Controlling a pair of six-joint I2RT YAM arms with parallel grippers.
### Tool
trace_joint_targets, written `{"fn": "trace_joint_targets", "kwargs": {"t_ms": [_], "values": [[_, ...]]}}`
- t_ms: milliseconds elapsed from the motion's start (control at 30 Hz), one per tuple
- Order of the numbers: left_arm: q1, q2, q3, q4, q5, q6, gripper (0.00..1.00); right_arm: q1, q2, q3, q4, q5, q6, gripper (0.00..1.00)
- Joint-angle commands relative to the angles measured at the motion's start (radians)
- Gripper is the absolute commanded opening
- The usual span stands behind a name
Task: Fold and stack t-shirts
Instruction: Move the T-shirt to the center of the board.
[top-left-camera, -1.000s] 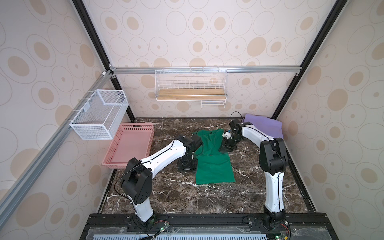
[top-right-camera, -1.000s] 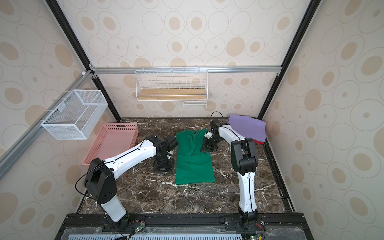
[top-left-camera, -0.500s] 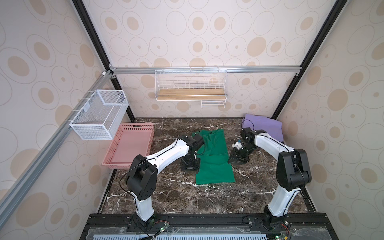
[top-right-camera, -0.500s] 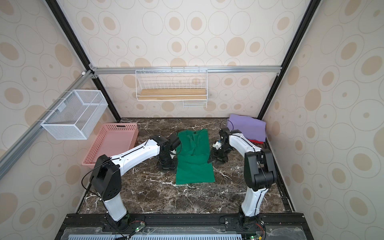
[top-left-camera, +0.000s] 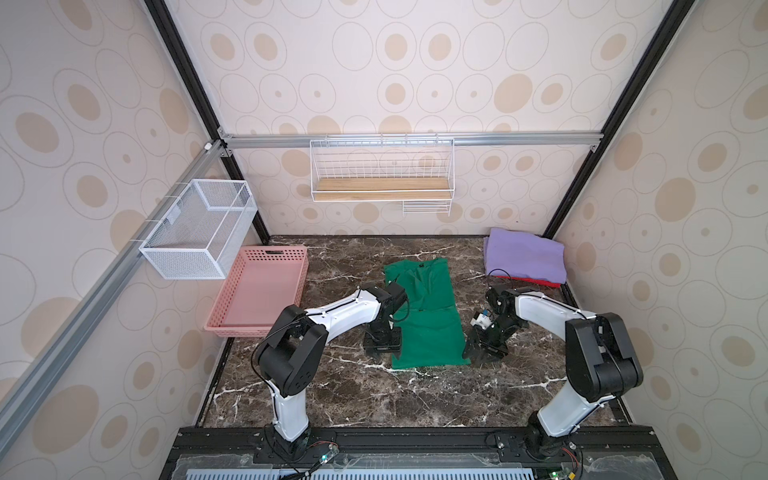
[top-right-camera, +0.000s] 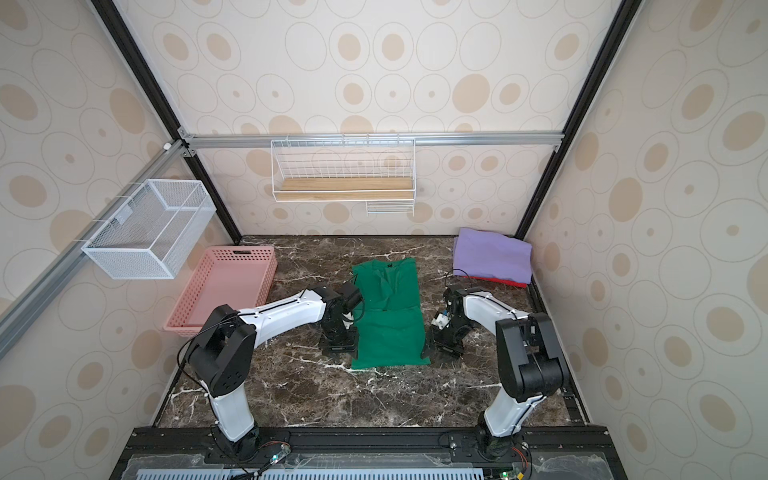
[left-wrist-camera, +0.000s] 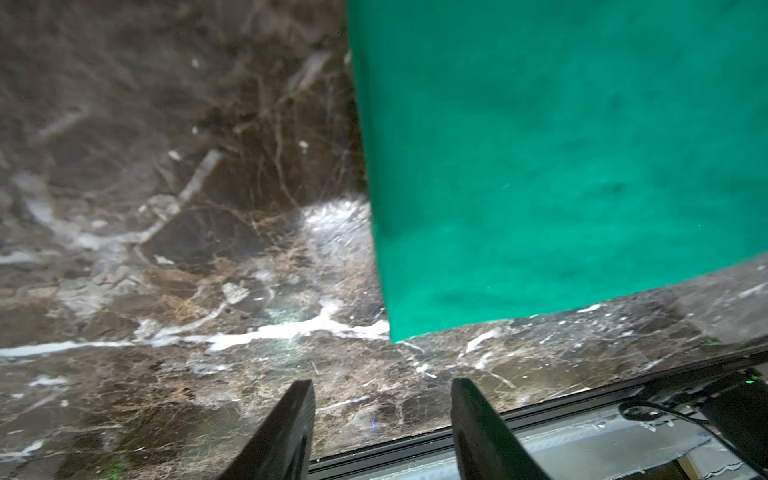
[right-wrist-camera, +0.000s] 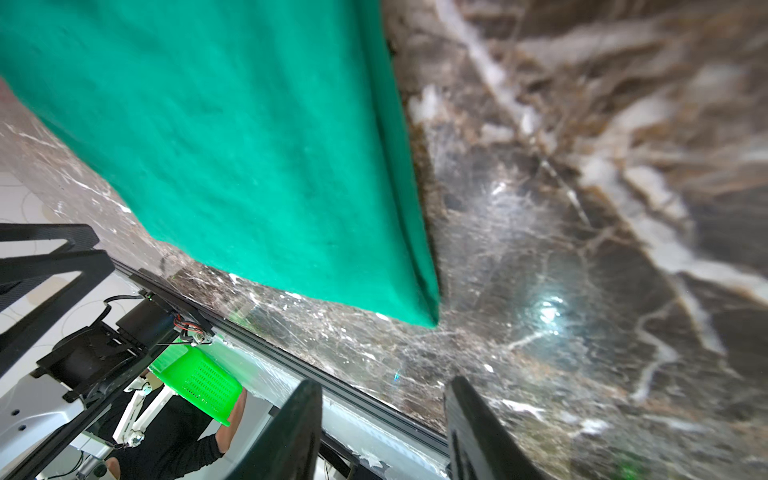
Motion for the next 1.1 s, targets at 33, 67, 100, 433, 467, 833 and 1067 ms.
{"fn": "trace_joint_targets", "kwargs": {"t_ms": [33,67,100,433,467,833,1067], "values": [[-0.003,0.05,0.136,0.028,0.005,-0.041,0.57,0.011,0.04,0.099,-0.003,-0.018,-0.003,0.54],[-0.004,0.077,0.158,0.036,0.006,-0.046,0.57,0.016,0.07,0.121,-0.006,-0.014,-0.006,0.54],[-0.004,0.109,0.181,0.044,0.014,-0.053,0.56,0.023,0.102,0.142,-0.009,-0.012,-0.006,0.54],[-0.034,0.248,0.153,0.107,0.043,-0.062,0.56,0.057,0.3,0.115,0.081,-0.007,-0.002,0.53],[-0.034,0.238,0.125,0.114,0.041,-0.061,0.56,0.059,0.291,0.091,0.093,-0.013,0.004,0.53],[-0.062,0.017,-0.175,0.143,0.027,-0.097,0.56,0.066,0.067,-0.181,0.097,-0.021,0.004,0.53],[-0.092,-0.08,-0.224,0.098,0.043,-0.132,0.55,0.066,-0.118,-0.241,-0.022,0.008,-0.014,0.54]]}}
